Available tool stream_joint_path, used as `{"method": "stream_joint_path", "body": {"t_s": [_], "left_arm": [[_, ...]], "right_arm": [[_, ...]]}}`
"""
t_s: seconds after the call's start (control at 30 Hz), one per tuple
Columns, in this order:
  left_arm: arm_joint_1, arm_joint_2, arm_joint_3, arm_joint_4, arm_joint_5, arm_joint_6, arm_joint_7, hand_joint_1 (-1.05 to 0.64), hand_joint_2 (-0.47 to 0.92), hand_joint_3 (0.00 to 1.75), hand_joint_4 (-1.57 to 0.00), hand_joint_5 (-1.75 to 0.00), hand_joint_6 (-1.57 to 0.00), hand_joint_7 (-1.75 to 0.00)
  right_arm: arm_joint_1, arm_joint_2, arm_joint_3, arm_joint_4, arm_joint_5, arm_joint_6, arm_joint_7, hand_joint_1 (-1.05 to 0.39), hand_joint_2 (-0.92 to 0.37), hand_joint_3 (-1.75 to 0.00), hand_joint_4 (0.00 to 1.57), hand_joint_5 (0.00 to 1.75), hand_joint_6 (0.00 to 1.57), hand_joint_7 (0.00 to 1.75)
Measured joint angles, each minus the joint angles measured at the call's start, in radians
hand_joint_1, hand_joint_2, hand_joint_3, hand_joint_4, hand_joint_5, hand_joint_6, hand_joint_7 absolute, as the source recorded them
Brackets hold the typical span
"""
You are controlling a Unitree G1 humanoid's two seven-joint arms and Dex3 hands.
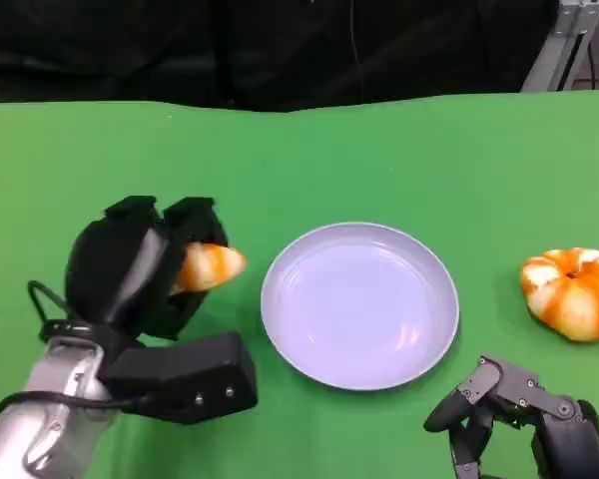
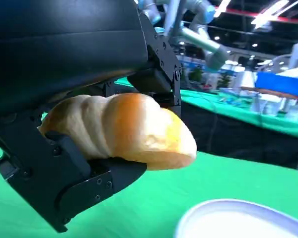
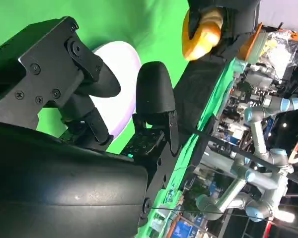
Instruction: Grasp the bread from the table and place it into the plate.
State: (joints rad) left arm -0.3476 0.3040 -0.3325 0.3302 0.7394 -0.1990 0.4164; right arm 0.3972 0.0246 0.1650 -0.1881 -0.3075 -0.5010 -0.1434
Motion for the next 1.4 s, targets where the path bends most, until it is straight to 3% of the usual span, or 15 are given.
{"method": "stream_joint_path", "body": {"t_s": [0.2,0.6,0.67,0.77,0.83,0.87,0.9,0.97,1.0,1.03,1.1,1.23,1.4], "left_arm": [[-0.062,-0.055,-0.024,0.027,-0.003,-0.052,-0.004,-0.14,0.21,1.41,-0.91,-1.75,-0.84,-1.47],[-0.179,-0.216,-0.107,0.184,-0.003,-0.082,-0.036,-0.12,0.21,1.42,-0.93,-1.75,-0.79,-1.61],[-0.195,-0.238,-0.114,0.229,-0.004,-0.092,-0.035,-0.13,0.23,1.37,-0.91,-1.75,-0.78,-1.53],[-0.220,-0.264,-0.127,0.277,-0.005,-0.093,-0.053,-0.17,0.39,1.11,-0.82,-1.75,-0.81,-1.22],[-0.236,-0.277,-0.135,0.289,-0.008,-0.075,-0.088,-0.21,0.57,0.81,-0.71,-1.66,-0.82,-0.83],[-0.243,-0.281,-0.138,0.290,-0.011,-0.066,-0.109,-0.25,0.73,0.54,-0.65,-1.30,-0.72,-0.52],[-0.250,-0.282,-0.142,0.289,-0.014,-0.058,-0.135,-0.27,0.84,0.33,-0.65,-1.11,-0.72,-0.33],[-0.257,-0.282,-0.152,0.289,-0.016,-0.048,-0.186,-0.29,0.90,0.21,-0.63,-0.99,-0.69,-0.20],[-0.258,-0.282,-0.154,0.289,-0.017,-0.044,-0.203,-0.30,0.91,0.18,-0.62,-0.96,-0.68,-0.17],[-0.258,-0.282,-0.155,0.289,-0.021,-0.042,-0.215,-0.51,0.92,0.25,-0.26,-0.73,-0.42,-0.10],[-0.263,-0.275,-0.171,0.280,-0.020,-0.021,-0.267,-0.68,0.92,0.33,-0.07,-0.49,-0.23,-0.05],[-0.268,-0.252,-0.215,0.248,0.013,0.035,-0.371,-0.88,0.92,0.46,0.00,-0.08,-0.05,-0.02],[-0.268,-0.234,-0.227,0.199,0.012,0.076,-0.463,-0.94,0.92,0.51,0.00,0.00,-0.01,0.00]], "right_arm": [[0.001,0.000,0.000,0.000,0.000,0.000,0.000,0.06,-0.32,-1.37,0.90,1.73,0.83,1.34],[0.009,0.001,0.003,-0.002,0.000,0.000,-0.001,0.08,-0.31,-1.40,0.89,1.74,0.83,1.33],[0.010,0.001,0.003,-0.003,-0.001,0.000,-0.001,0.08,-0.32,-1.41,0.89,1.74,0.82,1.33],[0.011,0.002,0.004,-0.004,-0.001,0.000,-0.001,0.08,-0.32,-1.41,0.90,1.74,0.82,1.33],[0.011,0.002,0.004,-0.004,-0.002,0.001,-0.001,0.08,-0.31,-1.41,0.90,1.74,0.82,1.33],[0.011,0.002,0.005,-0.004,-0.002,0.001,-0.001,0.08,-0.31,-1.41,0.89,1.74,0.82,1.33],[0.011,0.003,0.005,-0.004,-0.002,0.001,-0.001,0.08,-0.32,-1.41,0.89,1.74,0.82,1.33],[0.011,0.004,0.005,-0.004,-0.002,0.001,-0.001,0.07,-0.32,-1.41,0.89,1.75,0.82,1.33],[0.012,0.004,0.005,-0.004,-0.002,0.001,-0.001,0.07,-0.32,-1.41,0.89,1.75,0.82,1.33],[0.012,0.005,0.005,-0.004,-0.002,0.001,-0.001,0.07,-0.32,-1.41,0.89,1.75,0.82,1.33],[0.012,0.005,0.005,-0.004,-0.002,0.001,-0.001,0.07,-0.32,-1.41,0.89,1.75,0.82,1.33],[0.012,0.005,0.006,-0.004,-0.002,0.001,-0.001,0.05,-0.31,-1.41,0.90,1.75,0.82,1.33],[0.014,0.005,0.006,-0.007,-0.004,0.003,-0.001,0.05,-0.32,-1.41,0.89,1.75,0.82,1.33]]}}
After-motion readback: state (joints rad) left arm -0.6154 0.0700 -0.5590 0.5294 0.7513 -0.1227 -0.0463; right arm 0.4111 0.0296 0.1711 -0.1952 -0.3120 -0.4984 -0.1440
